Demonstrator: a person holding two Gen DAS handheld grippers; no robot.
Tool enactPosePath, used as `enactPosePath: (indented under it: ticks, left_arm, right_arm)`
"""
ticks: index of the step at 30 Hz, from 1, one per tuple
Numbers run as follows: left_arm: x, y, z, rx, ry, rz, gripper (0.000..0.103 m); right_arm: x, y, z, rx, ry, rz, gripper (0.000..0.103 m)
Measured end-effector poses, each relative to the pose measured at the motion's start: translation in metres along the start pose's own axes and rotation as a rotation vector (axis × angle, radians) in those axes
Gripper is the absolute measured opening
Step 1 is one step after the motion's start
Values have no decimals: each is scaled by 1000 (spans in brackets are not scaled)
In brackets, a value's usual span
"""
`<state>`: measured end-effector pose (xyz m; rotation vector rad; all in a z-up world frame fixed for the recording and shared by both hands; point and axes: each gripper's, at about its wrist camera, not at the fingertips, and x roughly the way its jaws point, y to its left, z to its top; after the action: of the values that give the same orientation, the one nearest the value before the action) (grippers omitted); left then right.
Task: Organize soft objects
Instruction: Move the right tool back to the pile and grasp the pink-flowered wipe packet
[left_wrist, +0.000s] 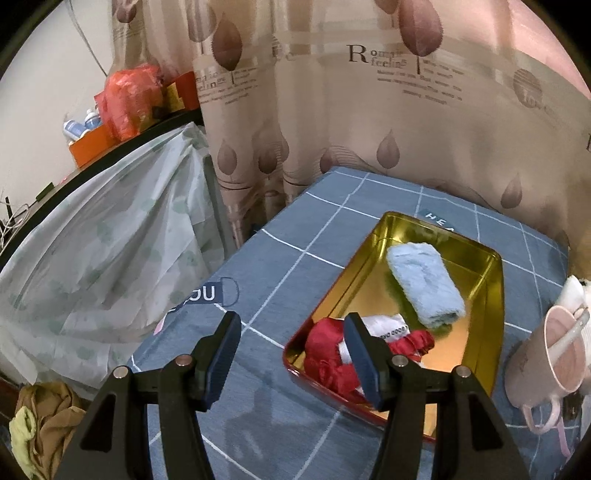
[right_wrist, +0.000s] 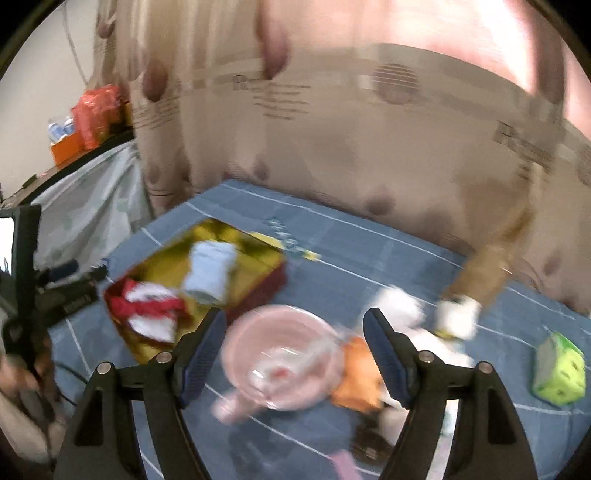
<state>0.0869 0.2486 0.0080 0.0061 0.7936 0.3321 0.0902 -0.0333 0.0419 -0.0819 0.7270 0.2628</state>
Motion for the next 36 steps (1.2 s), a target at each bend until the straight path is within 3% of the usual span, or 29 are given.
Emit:
enactPosePath:
  ticks: [5,13,22,27,36]
  left_arm:
    - [-2,-8,-2,28,-5,-8,59]
    - [-5,-17,-3,57,-12,-15,59]
    - [-10,-26,-5,91,-28,-28,59]
    - [-18,-34,-5,119,-58,-47,59]
    - [-48,-61,-4,200,-111,-104,59]
  right_arm:
    - [-21,-58,-37,45,10,-117,75]
    - [-30,-133,-98,176,108,-213,76]
    - [-13,-141,-144,191,209,-200,79]
    - [2,-138,-148,175,232,-207,88]
    - [22,-143,-155,167,254,-205,89]
